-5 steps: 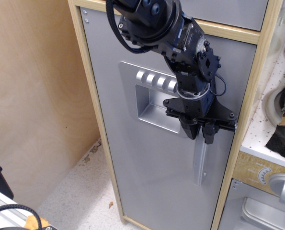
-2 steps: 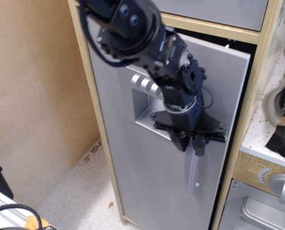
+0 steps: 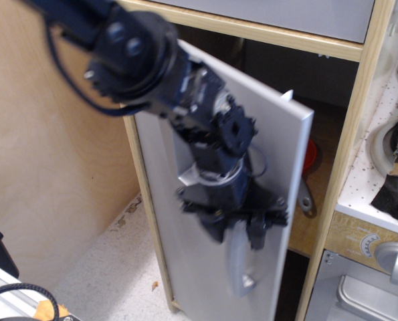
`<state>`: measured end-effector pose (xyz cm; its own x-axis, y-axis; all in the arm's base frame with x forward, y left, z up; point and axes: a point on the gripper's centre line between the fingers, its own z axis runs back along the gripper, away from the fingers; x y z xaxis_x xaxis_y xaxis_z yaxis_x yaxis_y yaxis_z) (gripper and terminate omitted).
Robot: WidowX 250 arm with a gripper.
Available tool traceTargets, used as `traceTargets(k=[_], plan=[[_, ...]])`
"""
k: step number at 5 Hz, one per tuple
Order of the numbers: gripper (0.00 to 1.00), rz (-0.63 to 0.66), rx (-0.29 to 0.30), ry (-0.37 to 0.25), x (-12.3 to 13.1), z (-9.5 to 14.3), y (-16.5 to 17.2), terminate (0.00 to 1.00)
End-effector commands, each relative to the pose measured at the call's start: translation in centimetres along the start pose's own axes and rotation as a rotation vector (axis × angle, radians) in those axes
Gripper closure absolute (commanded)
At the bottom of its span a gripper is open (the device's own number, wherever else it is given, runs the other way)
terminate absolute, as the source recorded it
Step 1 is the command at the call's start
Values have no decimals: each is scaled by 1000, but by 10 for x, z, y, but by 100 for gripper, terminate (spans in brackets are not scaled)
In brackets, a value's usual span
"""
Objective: Open fridge
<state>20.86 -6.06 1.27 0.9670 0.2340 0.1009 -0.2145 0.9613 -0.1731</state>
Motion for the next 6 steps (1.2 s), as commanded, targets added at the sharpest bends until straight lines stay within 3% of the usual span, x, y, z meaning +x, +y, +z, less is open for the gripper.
traceTargets(k=[1, 2, 5, 6], plan=[[0, 91, 1, -12, -55, 8, -34, 0], [0, 108, -6, -29, -61, 1, -58, 0], [0, -74, -50, -71, -1, 19, -137, 0], [0, -134, 16, -53, 20, 37, -137, 0]])
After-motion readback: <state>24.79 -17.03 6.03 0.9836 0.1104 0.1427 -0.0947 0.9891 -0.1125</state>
